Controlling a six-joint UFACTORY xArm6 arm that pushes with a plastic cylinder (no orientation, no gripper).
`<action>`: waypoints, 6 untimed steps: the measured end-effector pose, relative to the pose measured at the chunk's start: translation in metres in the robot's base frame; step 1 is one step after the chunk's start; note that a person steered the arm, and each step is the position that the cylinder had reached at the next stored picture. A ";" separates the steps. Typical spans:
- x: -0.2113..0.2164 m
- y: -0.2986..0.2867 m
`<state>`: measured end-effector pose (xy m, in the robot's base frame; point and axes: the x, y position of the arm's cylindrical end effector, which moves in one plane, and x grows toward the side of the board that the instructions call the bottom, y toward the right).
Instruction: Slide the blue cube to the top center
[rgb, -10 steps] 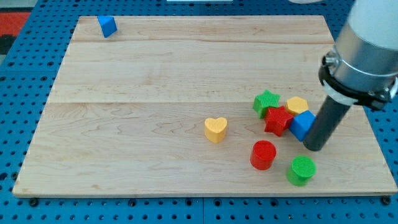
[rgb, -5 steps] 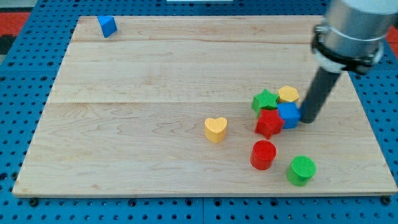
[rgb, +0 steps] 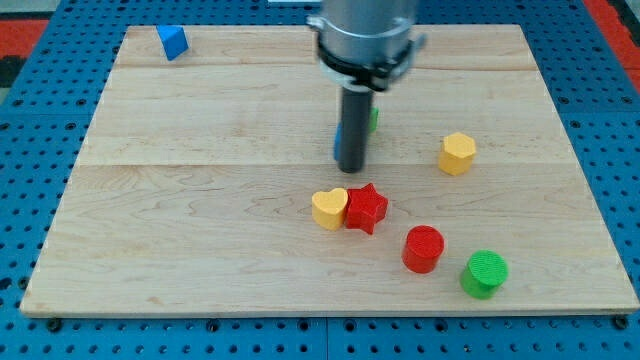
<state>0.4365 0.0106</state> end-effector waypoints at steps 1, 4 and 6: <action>-0.022 -0.019; -0.092 -0.034; -0.188 -0.039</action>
